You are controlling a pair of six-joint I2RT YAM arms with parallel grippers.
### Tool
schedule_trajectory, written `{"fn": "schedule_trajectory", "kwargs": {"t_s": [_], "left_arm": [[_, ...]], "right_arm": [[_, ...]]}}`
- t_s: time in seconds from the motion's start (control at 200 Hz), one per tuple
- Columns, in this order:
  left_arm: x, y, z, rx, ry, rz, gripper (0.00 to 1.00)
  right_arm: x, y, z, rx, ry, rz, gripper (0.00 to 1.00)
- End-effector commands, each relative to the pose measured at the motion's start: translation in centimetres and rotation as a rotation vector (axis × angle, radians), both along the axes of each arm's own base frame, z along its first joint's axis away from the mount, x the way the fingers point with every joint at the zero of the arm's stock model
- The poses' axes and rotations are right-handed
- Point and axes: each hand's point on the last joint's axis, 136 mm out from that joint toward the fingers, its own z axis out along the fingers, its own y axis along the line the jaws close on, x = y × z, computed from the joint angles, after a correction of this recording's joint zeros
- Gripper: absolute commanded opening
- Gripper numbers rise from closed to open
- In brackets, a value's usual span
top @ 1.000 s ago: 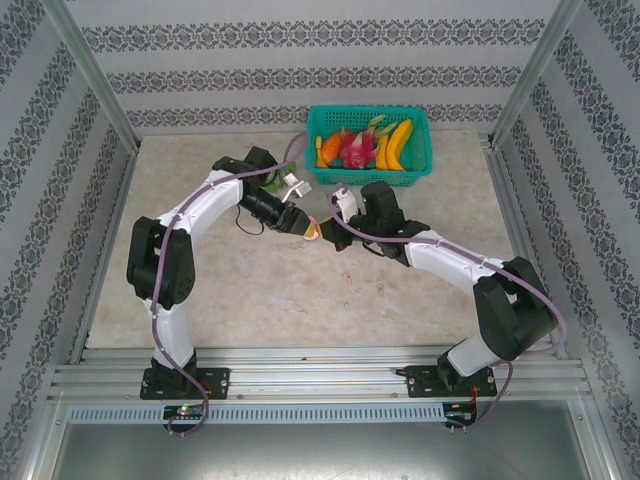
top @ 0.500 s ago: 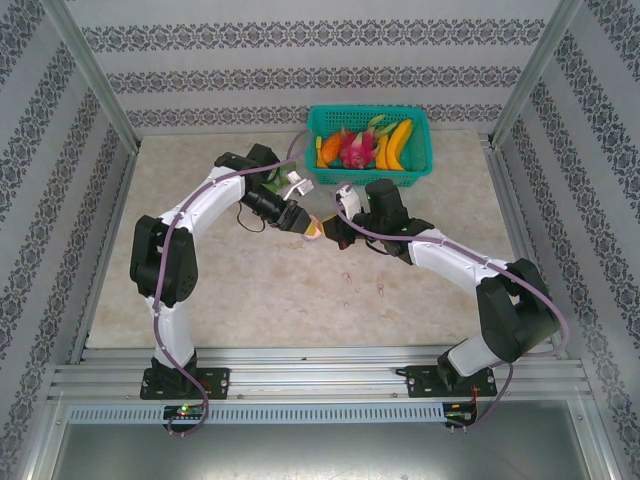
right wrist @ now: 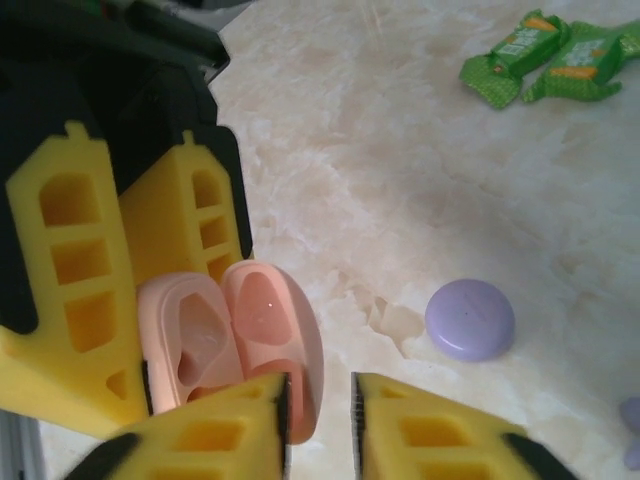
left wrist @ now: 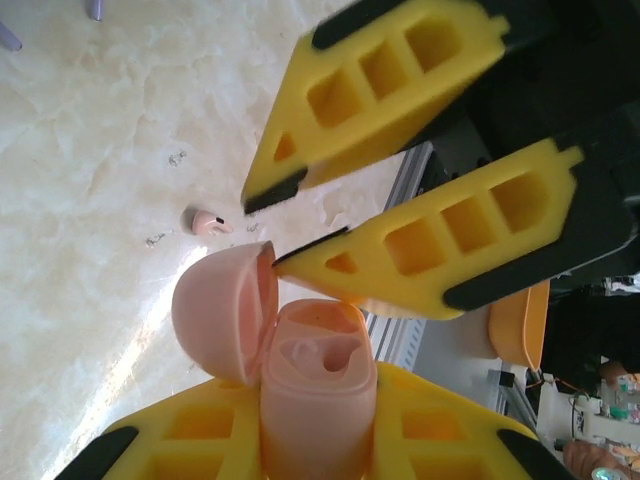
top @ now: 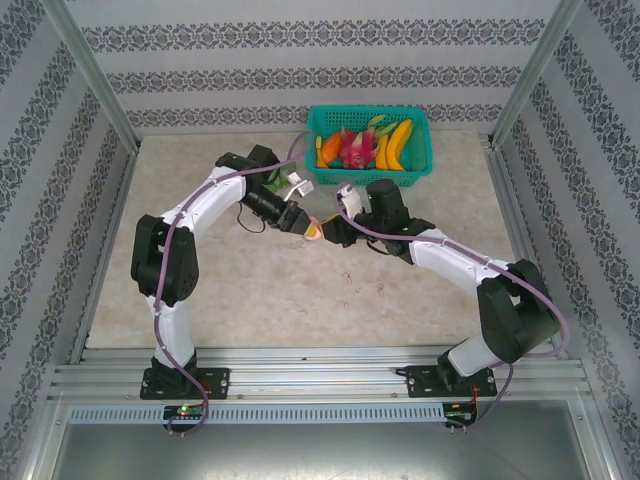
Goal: Insert wireless bluetooth earbuds into charging case
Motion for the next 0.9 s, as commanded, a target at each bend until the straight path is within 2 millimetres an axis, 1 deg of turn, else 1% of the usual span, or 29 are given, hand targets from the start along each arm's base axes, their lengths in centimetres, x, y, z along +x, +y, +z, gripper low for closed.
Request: {"fn": "schedule_trajectory", "kwargs": {"t_s": [0.0,0.115,0.23,0.27,0.365,0.51,0.644,0.724,0.814,0.894], "left_arm": [[-0.3,-0.3,0.1,-0.009,-0.045,-0.013,0.0],[0.3,-0.1,-0.1,0.007,-0.088,0.027,0.0],[1.6,0.5,-0.2,0.046,-0.174,0.113,0.0],[2.2,0.6,-0.1,0.055,-0.214,0.148,0.0],[2.9,1.3,0.4,0.069,-0.292,0.219,0.0],[3.1,2.5,1.1,0.08,-0.397,0.306,0.0],[3.6,3.5,1.8,0.075,-0.499,0.405,0.0],[3.9,3.9,2.7,0.053,-0.563,0.461,0.0],[4.1,4.3,3.3,0.04,-0.677,0.519,0.0],[4.1,4.5,3.6,0.024,-0.791,0.559,0.0]], "right_arm": [[0.4,-1.2,4.1,0.061,-0.048,-0.049,0.38],[-0.6,-2.8,4.8,0.055,-0.006,-0.112,0.46],[-1.6,-4.7,4.5,0.016,0.077,-0.211,0.48],[-2.1,-5.3,4.4,0.008,0.11,-0.248,0.48],[-3.2,-6.8,3.8,-0.01,0.186,-0.333,0.49],[-4.7,-9.1,2.0,-0.034,0.308,-0.48,0.51],[-5.8,-10.6,-0.7,-0.051,0.418,-0.601,0.54],[-6.4,-11.0,-2.1,-0.081,0.464,-0.639,0.54],[-7.1,-11.2,-3.4,-0.15,0.491,-0.656,0.54],[-7.5,-10.9,-4.5,-0.2,0.507,-0.64,0.55]]}}
